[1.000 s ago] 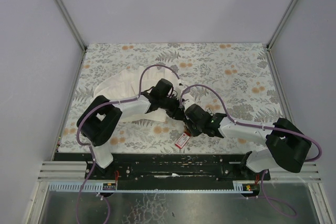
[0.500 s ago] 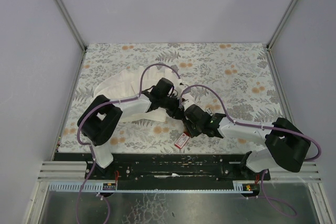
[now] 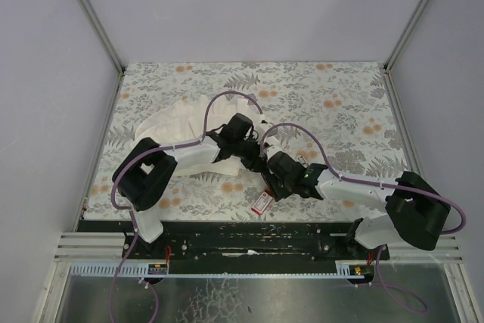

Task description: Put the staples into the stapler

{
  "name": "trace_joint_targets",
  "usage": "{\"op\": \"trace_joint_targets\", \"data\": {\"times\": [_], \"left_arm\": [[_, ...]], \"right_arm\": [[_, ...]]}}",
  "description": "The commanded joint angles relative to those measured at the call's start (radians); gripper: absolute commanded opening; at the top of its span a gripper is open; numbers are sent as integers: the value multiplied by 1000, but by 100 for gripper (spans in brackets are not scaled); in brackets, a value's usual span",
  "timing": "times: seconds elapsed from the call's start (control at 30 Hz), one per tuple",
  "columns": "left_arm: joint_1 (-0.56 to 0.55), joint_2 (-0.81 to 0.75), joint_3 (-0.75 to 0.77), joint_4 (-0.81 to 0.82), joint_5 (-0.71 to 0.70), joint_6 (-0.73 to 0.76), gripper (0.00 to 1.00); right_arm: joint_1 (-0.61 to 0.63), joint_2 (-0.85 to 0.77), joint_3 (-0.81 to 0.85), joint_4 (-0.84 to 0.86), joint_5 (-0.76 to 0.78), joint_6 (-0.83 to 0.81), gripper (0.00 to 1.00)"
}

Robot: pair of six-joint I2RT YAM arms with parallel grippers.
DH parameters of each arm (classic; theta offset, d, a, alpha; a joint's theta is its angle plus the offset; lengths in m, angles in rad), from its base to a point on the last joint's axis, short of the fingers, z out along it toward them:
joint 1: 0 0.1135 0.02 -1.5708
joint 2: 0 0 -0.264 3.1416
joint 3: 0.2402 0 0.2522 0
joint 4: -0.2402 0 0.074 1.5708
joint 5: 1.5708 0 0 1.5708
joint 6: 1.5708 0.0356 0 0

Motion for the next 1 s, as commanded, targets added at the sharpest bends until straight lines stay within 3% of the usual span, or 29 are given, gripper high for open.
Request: {"op": "trace_joint_targets", "data": {"times": [0.0,0.2,0.43,0.73,0.97], "left_arm": [[-65,5,23,-27,-27,33,8],[-93,-20,24,-43,-88,14,16],[-121,-72,-1,-45,-260,-47,18],[-198,-183,-68,-42,-561,-181,17],[-275,-196,-68,-99,-760,-232,16]], "right_arm": [[6,-54,28,38,0,24,52],[6,-149,5,43,27,74,59],[-12,-275,-30,-9,156,177,62],[-70,-446,-146,69,112,339,67],[-82,-456,-247,195,22,567,68]]}}
